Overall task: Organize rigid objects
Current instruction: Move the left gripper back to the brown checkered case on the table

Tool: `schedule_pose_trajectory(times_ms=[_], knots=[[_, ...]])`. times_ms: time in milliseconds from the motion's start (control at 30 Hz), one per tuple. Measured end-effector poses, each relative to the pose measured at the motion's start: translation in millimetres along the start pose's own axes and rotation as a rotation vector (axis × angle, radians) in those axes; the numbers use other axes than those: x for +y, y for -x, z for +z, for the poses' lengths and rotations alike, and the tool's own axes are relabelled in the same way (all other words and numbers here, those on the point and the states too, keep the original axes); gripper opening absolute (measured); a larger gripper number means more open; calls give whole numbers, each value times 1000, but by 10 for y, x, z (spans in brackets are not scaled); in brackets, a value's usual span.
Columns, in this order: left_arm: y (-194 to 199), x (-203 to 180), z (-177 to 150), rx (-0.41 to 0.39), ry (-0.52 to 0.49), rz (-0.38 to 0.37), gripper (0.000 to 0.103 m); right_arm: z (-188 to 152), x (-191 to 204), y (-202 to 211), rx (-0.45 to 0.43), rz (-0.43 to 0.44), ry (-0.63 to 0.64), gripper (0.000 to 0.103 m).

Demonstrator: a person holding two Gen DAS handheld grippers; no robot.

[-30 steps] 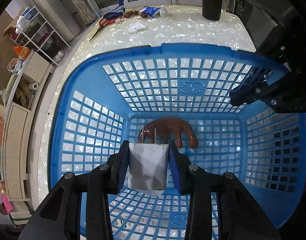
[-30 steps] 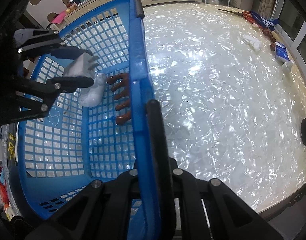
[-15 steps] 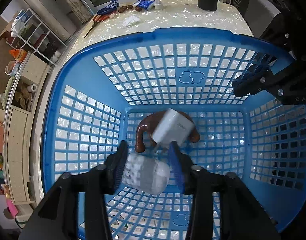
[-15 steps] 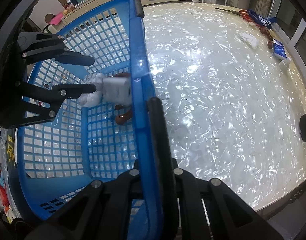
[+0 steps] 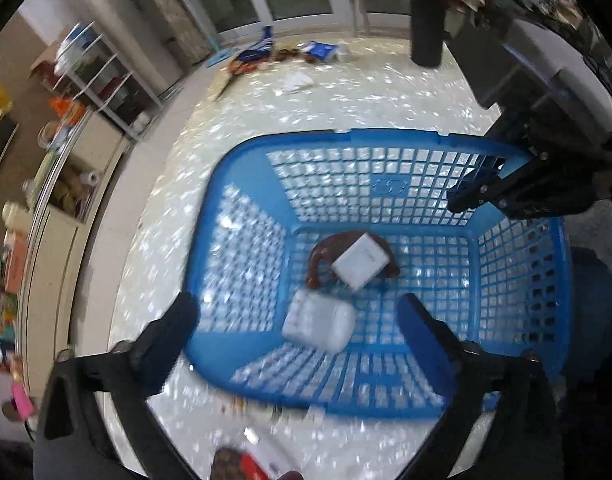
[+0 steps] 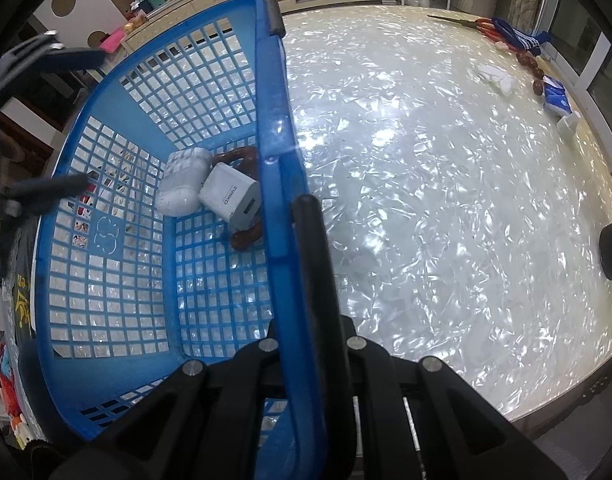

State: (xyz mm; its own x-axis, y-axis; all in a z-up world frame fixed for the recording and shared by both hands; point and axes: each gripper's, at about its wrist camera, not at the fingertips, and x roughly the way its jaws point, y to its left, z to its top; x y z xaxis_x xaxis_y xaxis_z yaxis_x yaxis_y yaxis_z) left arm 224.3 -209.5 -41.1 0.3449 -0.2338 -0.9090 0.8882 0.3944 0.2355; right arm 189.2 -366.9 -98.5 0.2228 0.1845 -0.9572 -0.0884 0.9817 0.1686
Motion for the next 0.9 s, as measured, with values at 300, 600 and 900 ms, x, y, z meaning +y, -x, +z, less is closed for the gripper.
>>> schedule_pose_trajectory(times_ms=[300, 600, 900], knots=[[409, 635, -894, 71, 242, 106, 103, -42, 42, -4, -4, -5, 2, 7], [475, 960, -1835, 130, 415, 164, 103, -44, 80, -25, 0, -12, 9, 7], [157, 892, -2455, 178, 301, 154, 103, -35, 61, -32, 3, -8, 0, 7]])
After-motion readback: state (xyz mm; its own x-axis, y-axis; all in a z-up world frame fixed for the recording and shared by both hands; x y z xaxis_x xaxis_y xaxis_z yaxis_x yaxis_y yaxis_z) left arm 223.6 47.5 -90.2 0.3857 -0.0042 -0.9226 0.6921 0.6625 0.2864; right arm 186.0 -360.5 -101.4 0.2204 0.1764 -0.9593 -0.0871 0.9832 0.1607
